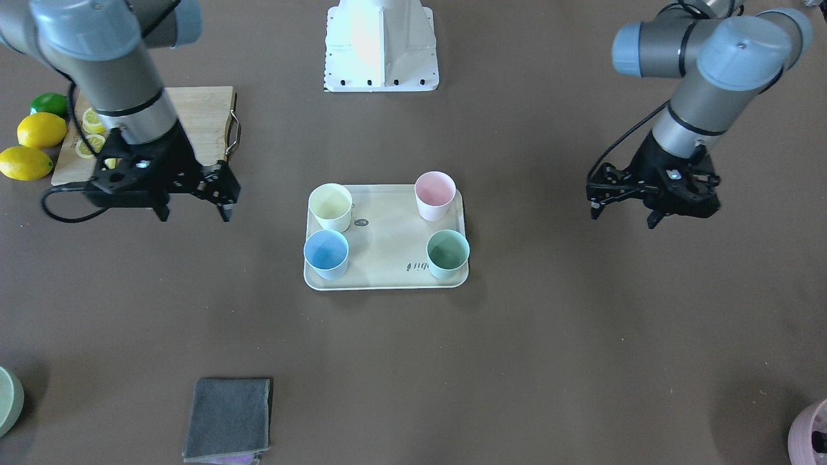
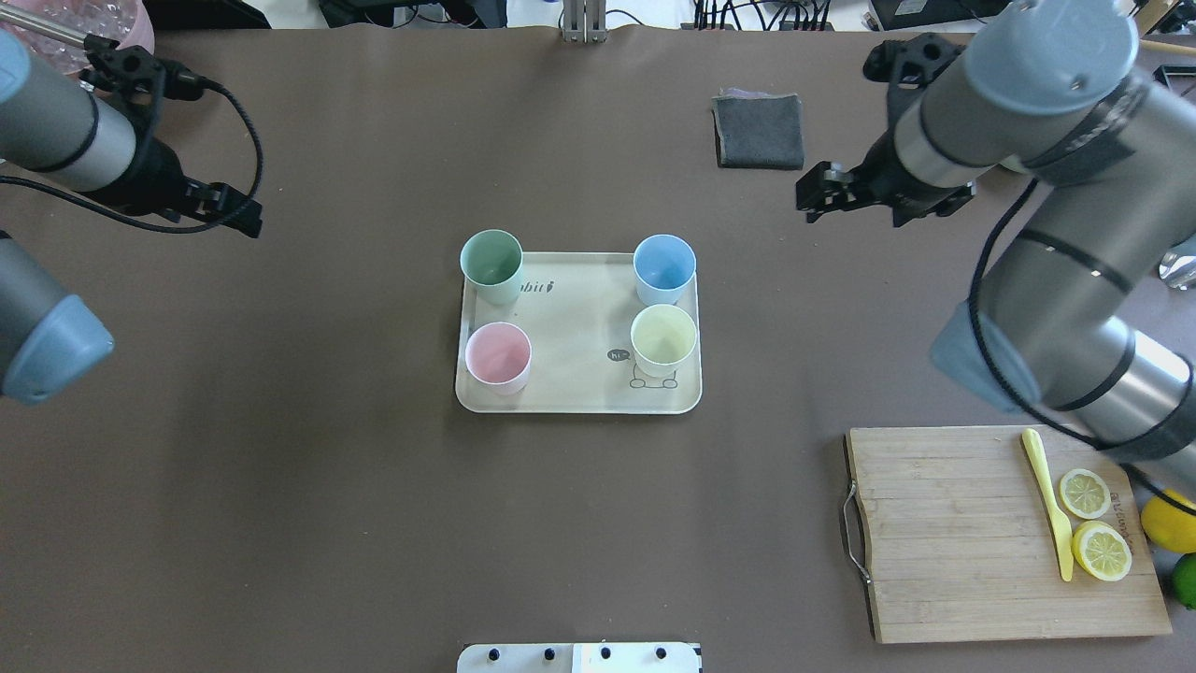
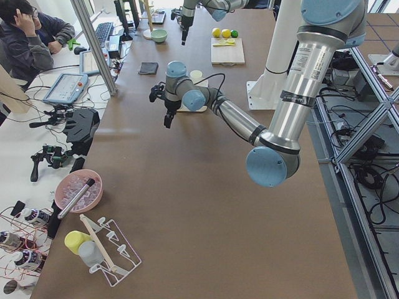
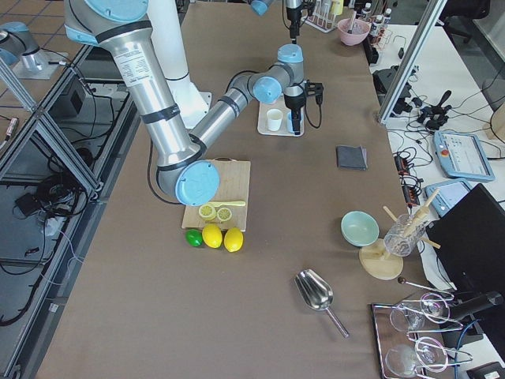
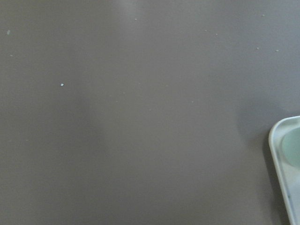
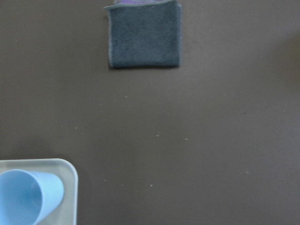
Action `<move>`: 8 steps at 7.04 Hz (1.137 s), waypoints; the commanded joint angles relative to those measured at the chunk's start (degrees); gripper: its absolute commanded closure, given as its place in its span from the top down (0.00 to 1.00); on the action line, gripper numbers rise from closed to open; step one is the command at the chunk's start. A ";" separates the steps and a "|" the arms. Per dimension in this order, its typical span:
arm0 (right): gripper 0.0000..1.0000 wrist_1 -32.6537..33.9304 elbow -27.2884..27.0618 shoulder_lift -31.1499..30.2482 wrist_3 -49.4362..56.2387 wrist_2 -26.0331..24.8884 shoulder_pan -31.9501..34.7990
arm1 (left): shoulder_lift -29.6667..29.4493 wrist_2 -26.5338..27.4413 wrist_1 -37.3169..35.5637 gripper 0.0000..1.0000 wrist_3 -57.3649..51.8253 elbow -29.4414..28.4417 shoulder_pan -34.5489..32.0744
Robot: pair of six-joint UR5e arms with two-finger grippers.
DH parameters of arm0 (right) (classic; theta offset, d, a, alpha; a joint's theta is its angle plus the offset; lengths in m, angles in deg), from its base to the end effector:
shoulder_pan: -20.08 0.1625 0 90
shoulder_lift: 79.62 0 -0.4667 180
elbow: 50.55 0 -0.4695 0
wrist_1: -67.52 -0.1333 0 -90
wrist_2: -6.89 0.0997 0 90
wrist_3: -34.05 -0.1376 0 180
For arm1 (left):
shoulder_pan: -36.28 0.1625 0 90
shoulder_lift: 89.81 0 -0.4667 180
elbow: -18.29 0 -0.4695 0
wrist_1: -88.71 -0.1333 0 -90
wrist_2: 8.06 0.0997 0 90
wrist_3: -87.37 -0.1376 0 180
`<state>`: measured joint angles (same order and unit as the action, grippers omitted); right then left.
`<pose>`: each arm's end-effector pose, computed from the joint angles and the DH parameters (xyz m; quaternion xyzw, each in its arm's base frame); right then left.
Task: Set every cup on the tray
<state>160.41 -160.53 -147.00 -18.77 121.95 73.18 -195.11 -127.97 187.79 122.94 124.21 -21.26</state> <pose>-0.3492 -0.5900 0.3077 0.0911 -0.3785 0.0542 0.9195 0.3092 -0.6067 0.3958 0.1403 0.3870 0.0643 0.9091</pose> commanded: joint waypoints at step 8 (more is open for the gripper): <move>1.00 0.01 8.11 -24.99 56.96 14.49 32.86 | 15.71 -9.28 -29.03 0.98 -38.64 -1.77 -34.48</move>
<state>160.55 -153.07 -171.23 37.80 136.34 105.82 -182.16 -136.36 159.76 84.25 121.92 -54.64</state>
